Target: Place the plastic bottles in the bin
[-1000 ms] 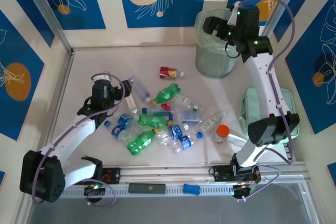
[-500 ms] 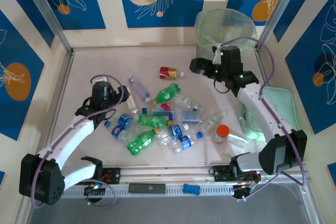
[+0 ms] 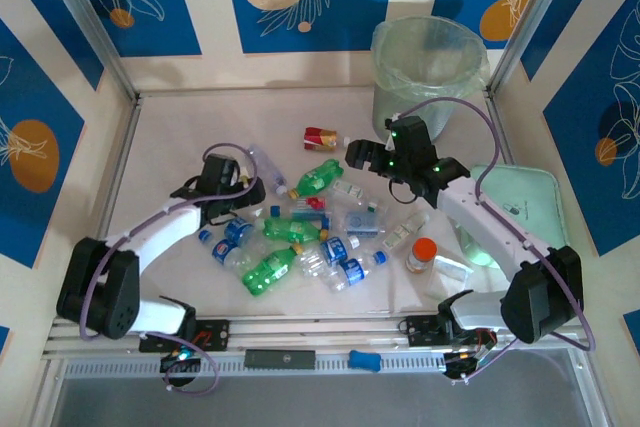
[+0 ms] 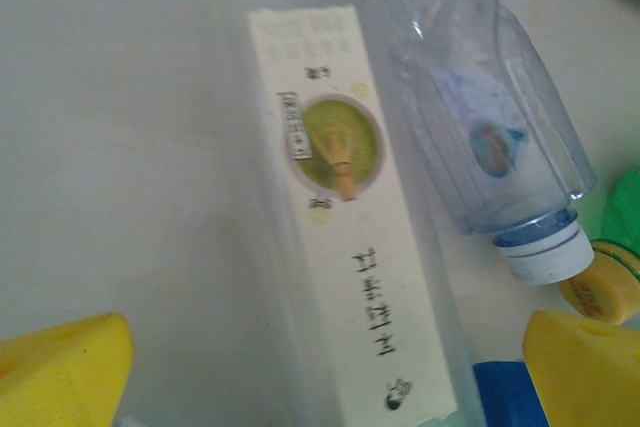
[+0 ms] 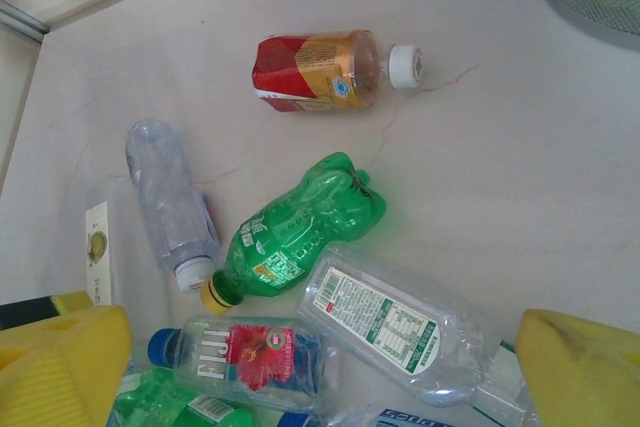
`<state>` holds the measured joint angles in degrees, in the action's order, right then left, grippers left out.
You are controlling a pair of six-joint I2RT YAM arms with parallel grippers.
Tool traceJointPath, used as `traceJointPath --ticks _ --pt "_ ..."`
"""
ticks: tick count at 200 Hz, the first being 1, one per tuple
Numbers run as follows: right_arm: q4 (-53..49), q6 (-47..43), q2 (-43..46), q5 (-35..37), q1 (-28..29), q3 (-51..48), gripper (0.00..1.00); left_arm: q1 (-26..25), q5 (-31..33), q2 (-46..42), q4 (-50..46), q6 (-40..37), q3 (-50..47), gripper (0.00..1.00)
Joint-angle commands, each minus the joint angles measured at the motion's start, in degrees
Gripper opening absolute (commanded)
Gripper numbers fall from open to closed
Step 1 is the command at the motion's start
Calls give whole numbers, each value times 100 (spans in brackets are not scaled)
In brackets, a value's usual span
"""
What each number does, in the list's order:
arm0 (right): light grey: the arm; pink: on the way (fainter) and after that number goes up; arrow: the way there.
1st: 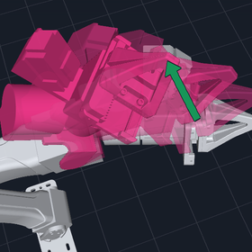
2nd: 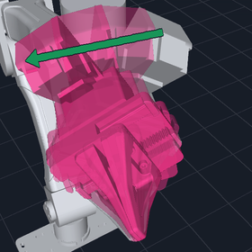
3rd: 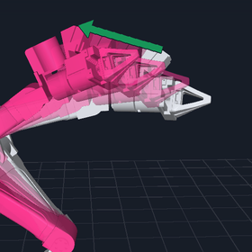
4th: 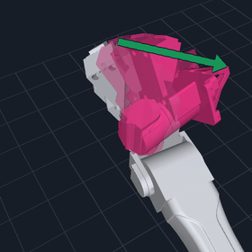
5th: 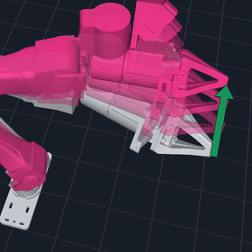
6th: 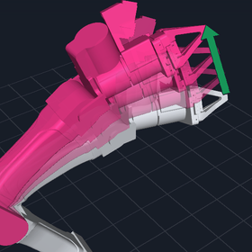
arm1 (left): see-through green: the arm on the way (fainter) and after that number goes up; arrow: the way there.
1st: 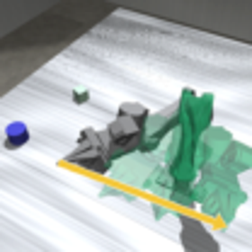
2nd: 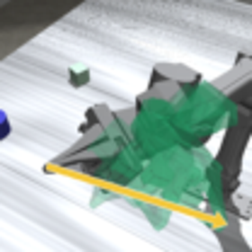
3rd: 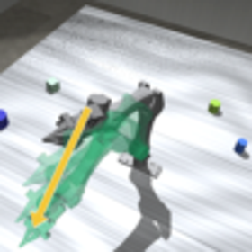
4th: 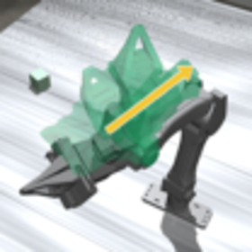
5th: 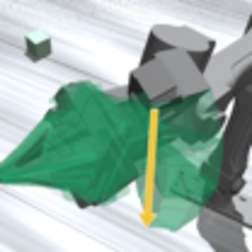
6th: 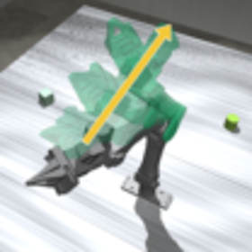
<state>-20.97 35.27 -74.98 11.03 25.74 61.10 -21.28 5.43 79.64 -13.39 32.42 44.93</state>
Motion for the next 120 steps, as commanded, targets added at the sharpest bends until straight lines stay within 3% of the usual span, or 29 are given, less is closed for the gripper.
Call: traceJointPath --ticks 1,120 --pt "225 158 -105 67 67 -20 99 -167 125 351 -343 -178 365 100" --pt "-120 474 -683 265 73 501 99 -333 457 1081 -45 -163 448 75"
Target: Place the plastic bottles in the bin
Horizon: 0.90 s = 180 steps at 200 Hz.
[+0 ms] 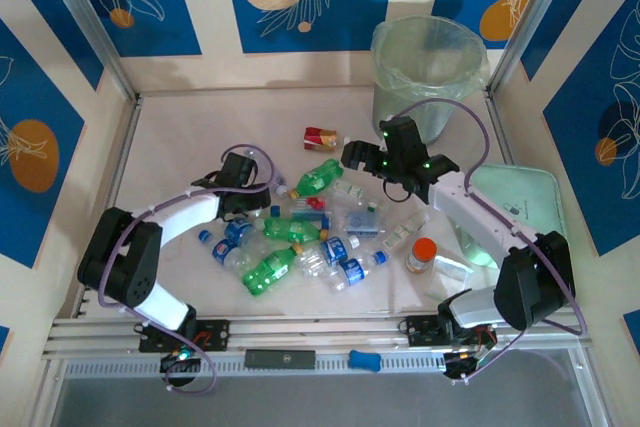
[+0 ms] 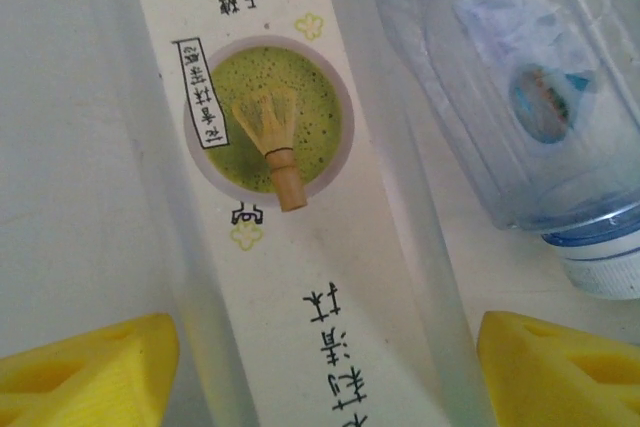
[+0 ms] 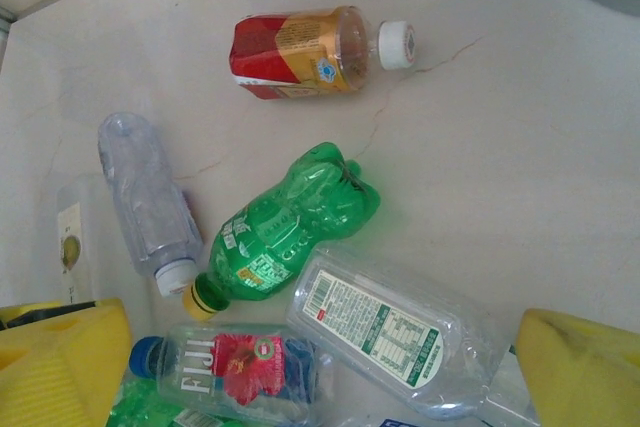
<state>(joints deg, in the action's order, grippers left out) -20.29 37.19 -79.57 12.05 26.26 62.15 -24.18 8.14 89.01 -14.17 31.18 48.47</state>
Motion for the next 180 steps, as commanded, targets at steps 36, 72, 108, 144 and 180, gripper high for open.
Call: traceJointPath --ticks 36,72,108,144,180 --pt "-314 167 -404 234 46 506 99 -42 309 228 160 -13 38 64" --pt "-19 187 -322 -13 -37 310 99 -34 609 24 292 -33 -65 50" --pt "167 85 -270 -254 -45 289 99 -10 831 -420 300 -167 -48 46" --pt "532 -44 -288 -848 16 280 99 1 579 -1205 474 -541 -46 46" --pt "1151 42 -326 -1680 80 249 99 -8 -692 -2033 1287 -962 -203 45"
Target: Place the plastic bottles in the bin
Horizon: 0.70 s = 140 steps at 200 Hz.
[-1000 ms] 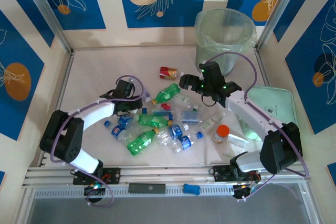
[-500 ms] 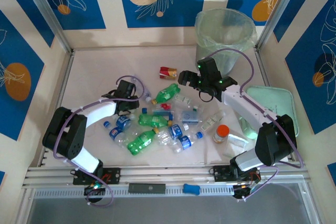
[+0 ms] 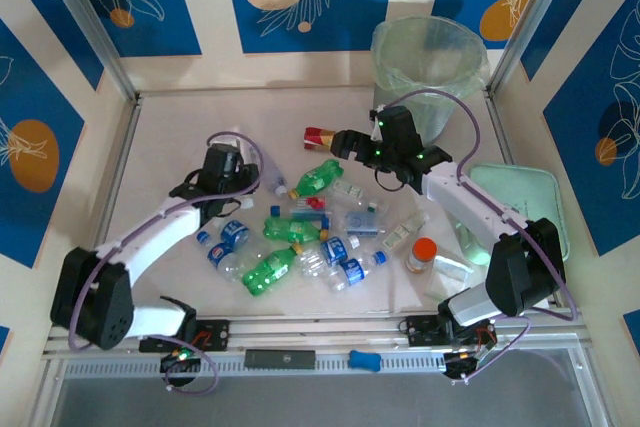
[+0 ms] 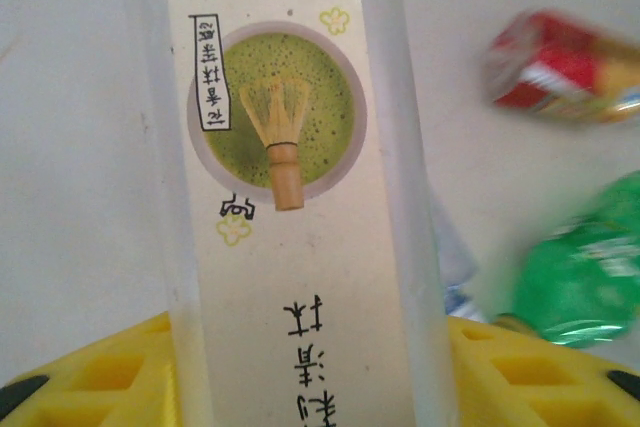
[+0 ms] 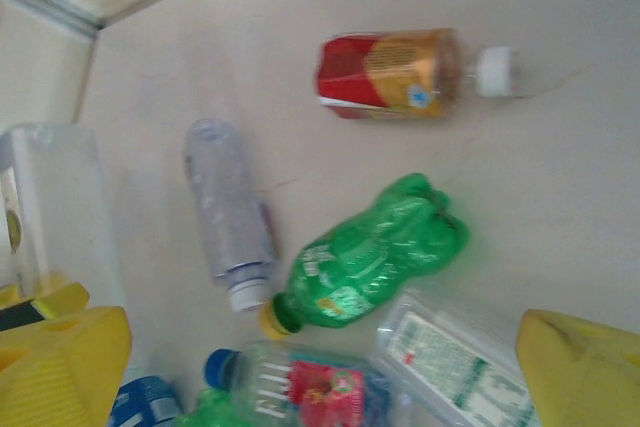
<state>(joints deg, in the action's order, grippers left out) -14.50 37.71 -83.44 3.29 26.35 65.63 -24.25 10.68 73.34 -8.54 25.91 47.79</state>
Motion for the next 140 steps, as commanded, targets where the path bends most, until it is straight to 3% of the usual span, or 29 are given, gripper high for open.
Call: traceJointPath --ticks 1,34,60,140 --pt "585 -1 54 -821 72 -96 99 -1 -984 -481 749 -437 -141 45" --pt "1166 324 -39 -1516 105 -59 99 -70 -2155 -847 1597 -366 -334 45" --pt "1541 421 -106 -1741 241 -19 99 -202 -2642 -811 2083 -157 -468 45" --pt "1909 586 -609 -1757 590 170 99 -786 -2931 -365 2611 -37 -466 45"
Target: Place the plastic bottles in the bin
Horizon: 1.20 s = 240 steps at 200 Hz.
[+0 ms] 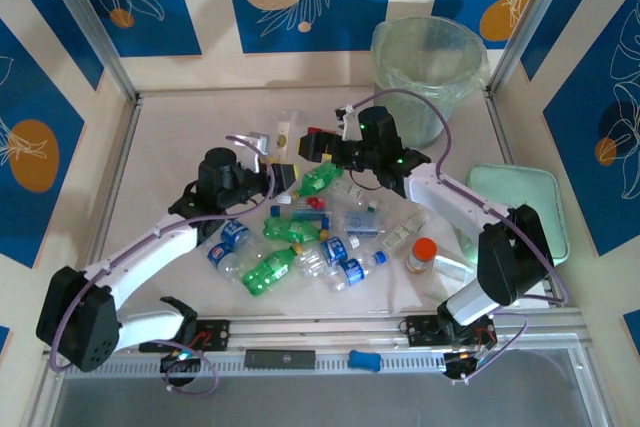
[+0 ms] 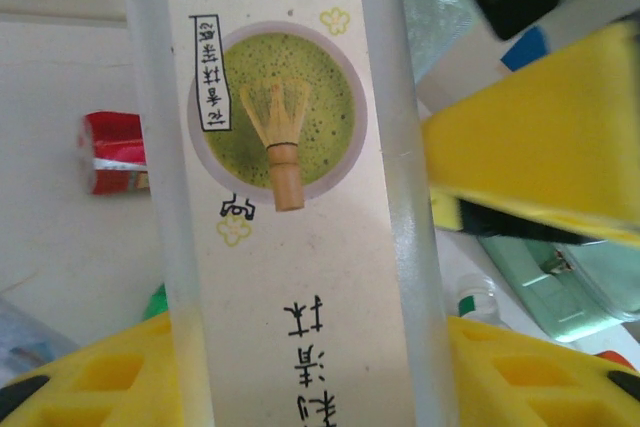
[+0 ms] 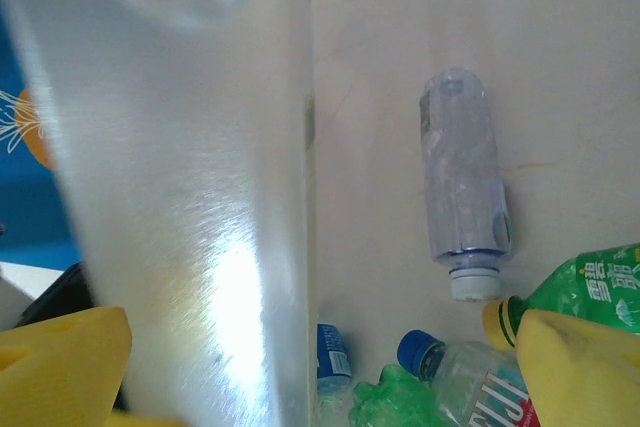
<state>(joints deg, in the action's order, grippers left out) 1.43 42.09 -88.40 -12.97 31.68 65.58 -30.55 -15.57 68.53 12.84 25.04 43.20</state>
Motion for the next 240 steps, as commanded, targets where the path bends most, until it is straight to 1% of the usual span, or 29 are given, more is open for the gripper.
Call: traceJointPath --ticks 1,50,101,124,170,196,228,240 --pt "323 150 -119 -129 57 174 99 -164 -306 125 474 56 -6 45" --pt "521 307 -335 -160 88 254 99 -364 -332 381 693 225 -62 45" --pt "681 188 -27 0 75 11 99 -369 88 347 631 382 -146 43" --pt "801 207 50 30 75 -137 100 -371 32 439 628 478 -93 44" --pt "909 283 -79 9 93 -160 100 -378 -326 574 898 730 -86 43" --pt "903 279 -175 27 93 -169 94 -390 -458 557 975 748 -136 43" --pt "750 283 -274 127 93 -142 90 -439 -539 472 1067 689 -197 43" --pt "726 285 -300 159 93 -144 85 -456 -539 448 1089 654 -215 42"
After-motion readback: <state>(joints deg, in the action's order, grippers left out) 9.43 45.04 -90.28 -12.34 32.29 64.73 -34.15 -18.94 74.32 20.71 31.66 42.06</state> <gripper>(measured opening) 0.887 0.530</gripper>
